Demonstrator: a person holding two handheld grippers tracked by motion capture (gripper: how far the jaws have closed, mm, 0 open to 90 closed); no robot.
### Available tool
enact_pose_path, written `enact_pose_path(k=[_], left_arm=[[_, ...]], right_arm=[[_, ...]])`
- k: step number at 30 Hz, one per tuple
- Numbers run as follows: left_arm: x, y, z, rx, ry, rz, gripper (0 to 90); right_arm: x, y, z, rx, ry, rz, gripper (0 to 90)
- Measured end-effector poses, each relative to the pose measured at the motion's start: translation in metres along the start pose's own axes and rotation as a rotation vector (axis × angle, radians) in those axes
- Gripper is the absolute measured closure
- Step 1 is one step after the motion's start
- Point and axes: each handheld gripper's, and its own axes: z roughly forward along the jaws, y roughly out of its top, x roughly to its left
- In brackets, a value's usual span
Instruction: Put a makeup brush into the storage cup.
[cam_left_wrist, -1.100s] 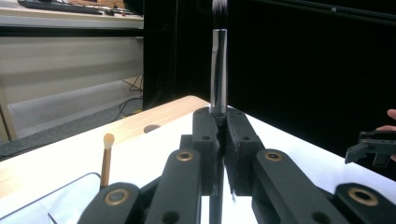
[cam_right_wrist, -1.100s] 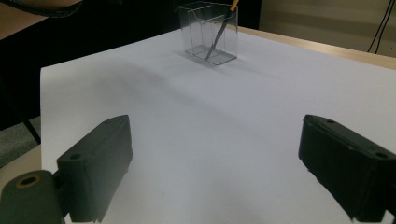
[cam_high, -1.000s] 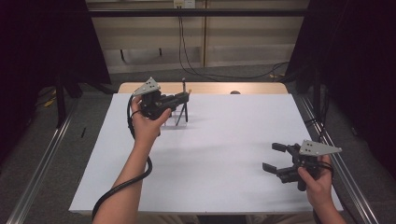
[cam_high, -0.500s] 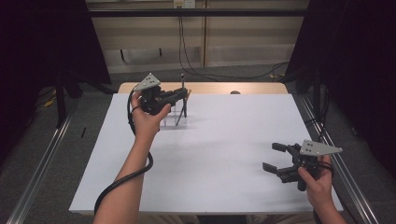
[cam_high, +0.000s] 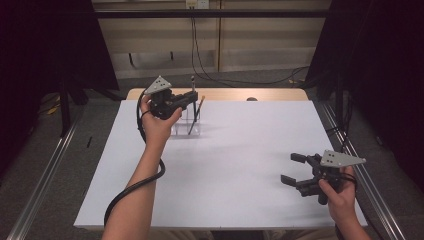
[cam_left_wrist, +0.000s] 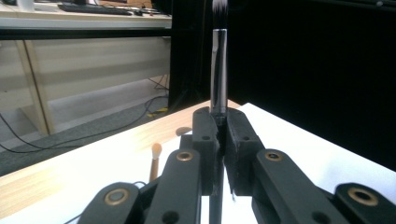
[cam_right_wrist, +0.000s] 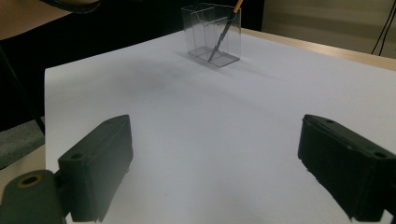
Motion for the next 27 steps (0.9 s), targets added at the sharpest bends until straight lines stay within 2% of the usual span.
enact_pose_path(k=[22,25,27], left_arm=[[0.015,0.001,0.009,0.000,0.054,0.000,83.8],[0.017,0.001,0.011,-0.017,0.059,-0.002,83.8],[0.017,0.001,0.012,-0.012,0.065,0.000,83.8]], right_arm=[[0.000,0.000,0.000,0.000,0.006,-0.002,10.0],[0.000,0.000,0.000,0.000,0.006,-0.002,10.0],[0.000,0.000,0.000,0.001,0.006,-0.001,10.1]])
